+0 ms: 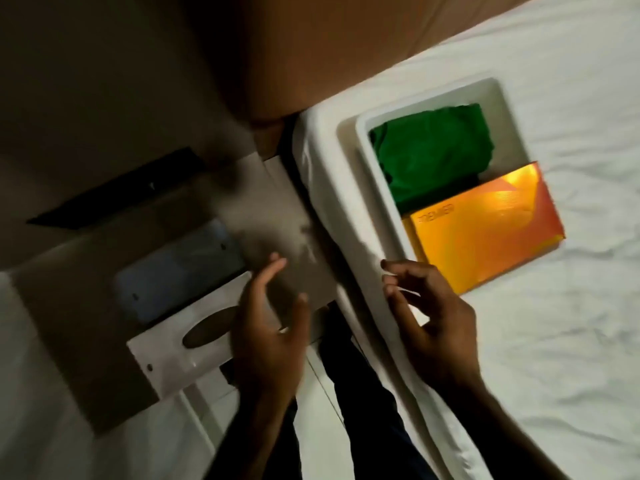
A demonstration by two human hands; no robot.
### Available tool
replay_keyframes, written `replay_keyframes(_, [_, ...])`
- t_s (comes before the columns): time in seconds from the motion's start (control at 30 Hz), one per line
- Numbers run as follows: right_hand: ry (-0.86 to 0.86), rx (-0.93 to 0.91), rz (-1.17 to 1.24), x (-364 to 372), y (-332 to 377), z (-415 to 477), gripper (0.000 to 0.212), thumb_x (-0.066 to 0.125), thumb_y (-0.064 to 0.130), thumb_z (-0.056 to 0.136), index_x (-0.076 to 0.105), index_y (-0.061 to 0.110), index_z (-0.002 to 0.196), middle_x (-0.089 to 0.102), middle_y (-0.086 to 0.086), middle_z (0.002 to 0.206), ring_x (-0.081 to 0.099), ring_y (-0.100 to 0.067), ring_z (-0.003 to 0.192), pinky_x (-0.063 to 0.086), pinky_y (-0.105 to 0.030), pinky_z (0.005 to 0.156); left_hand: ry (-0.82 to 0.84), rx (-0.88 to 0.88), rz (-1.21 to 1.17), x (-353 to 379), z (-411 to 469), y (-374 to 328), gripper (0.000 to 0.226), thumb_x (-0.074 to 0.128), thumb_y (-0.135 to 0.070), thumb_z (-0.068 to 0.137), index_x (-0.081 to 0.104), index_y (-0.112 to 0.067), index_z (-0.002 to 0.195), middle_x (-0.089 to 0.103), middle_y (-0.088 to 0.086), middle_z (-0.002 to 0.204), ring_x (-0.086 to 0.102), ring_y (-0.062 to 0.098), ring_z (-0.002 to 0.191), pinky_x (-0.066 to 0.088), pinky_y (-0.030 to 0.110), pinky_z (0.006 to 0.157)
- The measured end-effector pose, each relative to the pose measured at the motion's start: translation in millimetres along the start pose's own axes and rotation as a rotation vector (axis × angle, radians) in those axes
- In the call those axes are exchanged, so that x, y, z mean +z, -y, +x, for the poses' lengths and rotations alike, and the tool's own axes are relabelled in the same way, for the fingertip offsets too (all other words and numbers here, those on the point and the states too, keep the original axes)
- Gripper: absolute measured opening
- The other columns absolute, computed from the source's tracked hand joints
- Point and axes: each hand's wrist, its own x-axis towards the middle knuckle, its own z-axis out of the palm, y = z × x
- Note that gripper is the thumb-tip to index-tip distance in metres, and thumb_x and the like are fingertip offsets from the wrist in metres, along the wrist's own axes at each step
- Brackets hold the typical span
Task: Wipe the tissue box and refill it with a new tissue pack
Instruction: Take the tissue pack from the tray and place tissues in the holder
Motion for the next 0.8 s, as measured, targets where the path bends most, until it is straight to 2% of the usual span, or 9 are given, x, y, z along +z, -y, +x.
replay_keyframes(0.13, [-0.275, 0.076, -0.102, -76.3, -19.6, 18.2, 0.027, 0.06, 0.016, 0.096, 0.065, 0.038, 0.11, 0.069, 0.032, 0.111, 0.07, 0.005, 0.097, 0.053, -0.019, 0.052, 0.271, 0.247, 0.14, 77.8, 2.0, -80.3, 0.082, 0.074, -0.034, 0.075, 0.036, -0.026, 0.147, 0.037, -0.008, 0.154, 0.033, 0.006, 0.142, 0.039, 0.032, 0.111])
replay_keyframes(0.2, [-0.389, 0.115, -0.15, -108.2, -38.1, 30.8, 0.036, 0.059, 0.011, 0.094, 0.065, 0.04, 0.114, 0.067, 0.027, 0.117, 0.07, -0.007, 0.104, 0.057, -0.031, 0.062, 0.342, 0.342, 0.335, 110.5, 5.0, -101.3, 0.103, 0.074, -0.046, 0.066, 0.026, -0.017, 0.152, 0.028, -0.001, 0.16, 0.024, 0.016, 0.147, 0.033, 0.04, 0.114])
replay_keyframes(0.27, [-0.42, 0.112, -0.229, -128.9, -57.6, 44.3, 0.037, 0.056, 0.009, 0.094, 0.065, 0.03, 0.123, 0.066, 0.009, 0.126, 0.064, -0.021, 0.114, 0.057, -0.047, 0.078, 0.408, 0.347, 0.618, 132.2, 9.6, -112.7, 0.123, 0.069, -0.067, 0.06, 0.01, -0.016, 0.155, 0.015, 0.002, 0.164, 0.016, 0.021, 0.149, 0.025, 0.044, 0.117])
replay_keyframes(0.37, [-0.364, 0.137, -0.327, -147.3, -74.1, 65.2, 0.041, 0.054, 0.014, 0.093, 0.062, 0.01, 0.133, 0.062, -0.017, 0.133, 0.056, -0.035, 0.123, 0.047, -0.046, 0.098, 0.426, 0.3, 0.837, 150.0, 15.0, -125.0, 0.143, 0.069, -0.08, 0.049, -0.001, -0.015, 0.155, 0.01, 0.007, 0.164, 0.016, 0.026, 0.147, 0.02, 0.043, 0.117])
replay_keyframes(0.47, [-0.264, 0.215, -0.351, -154.0, -77.4, 81.6, 0.044, 0.053, 0.025, 0.09, 0.064, 0.0, 0.124, 0.069, -0.019, 0.12, 0.058, -0.039, 0.118, 0.043, -0.045, 0.098, 0.425, 0.267, 0.927, 157.5, 16.1, -133.4, 0.142, 0.076, -0.071, 0.05, 0.0, -0.012, 0.154, 0.018, 0.007, 0.159, 0.022, 0.027, 0.142, 0.024, 0.04, 0.115])
replay_keyframes(0.53, [-0.227, 0.229, -0.347, -159.7, -77.4, 88.0, 0.04, 0.055, 0.029, 0.089, 0.068, 0.005, 0.119, 0.073, -0.013, 0.107, 0.06, -0.036, 0.111, 0.044, -0.042, 0.093, 0.428, 0.239, 0.94, 161.3, 15.4, -139.3, 0.135, 0.084, -0.056, 0.054, 0.003, -0.013, 0.152, 0.022, 0.006, 0.155, 0.023, 0.026, 0.14, 0.024, 0.037, 0.116])
replay_keyframes(0.63, [-0.228, 0.297, -0.267, -165.1, -76.3, 92.6, 0.044, 0.059, 0.04, 0.084, 0.068, 0.014, 0.119, 0.072, -0.006, 0.106, 0.062, -0.027, 0.104, 0.044, -0.034, 0.085, 0.45, 0.196, 0.899, 160.8, 15.3, -147.1, 0.131, 0.088, -0.048, 0.049, 0.011, -0.013, 0.149, 0.027, 0.005, 0.15, 0.026, 0.026, 0.139, 0.029, 0.036, 0.115])
replay_keyframes(0.73, [-0.22, 0.411, -0.106, -168.0, -66.2, 93.3, 0.041, 0.065, 0.052, 0.083, 0.057, 0.028, 0.115, 0.068, 0.009, 0.092, 0.061, -0.002, 0.078, 0.042, -0.024, 0.066, 0.483, 0.137, 0.829, 155.7, 17.0, -154.6, 0.132, 0.089, -0.048, 0.046, 0.012, -0.016, 0.149, 0.024, 0.005, 0.151, 0.022, 0.028, 0.142, 0.03, 0.041, 0.115])
replay_keyframes(0.8, [-0.217, 0.426, 0.012, -172.5, -54.4, 90.9, 0.031, 0.066, 0.053, 0.087, 0.049, 0.035, 0.106, 0.068, 0.01, 0.086, 0.062, 0.001, 0.075, 0.045, -0.025, 0.064, 0.53, 0.087, 0.783, 147.8, 16.7, -157.8, 0.137, 0.09, -0.049, 0.046, 0.006, -0.02, 0.15, 0.017, 0.004, 0.153, 0.018, 0.029, 0.145, 0.032, 0.047, 0.115])
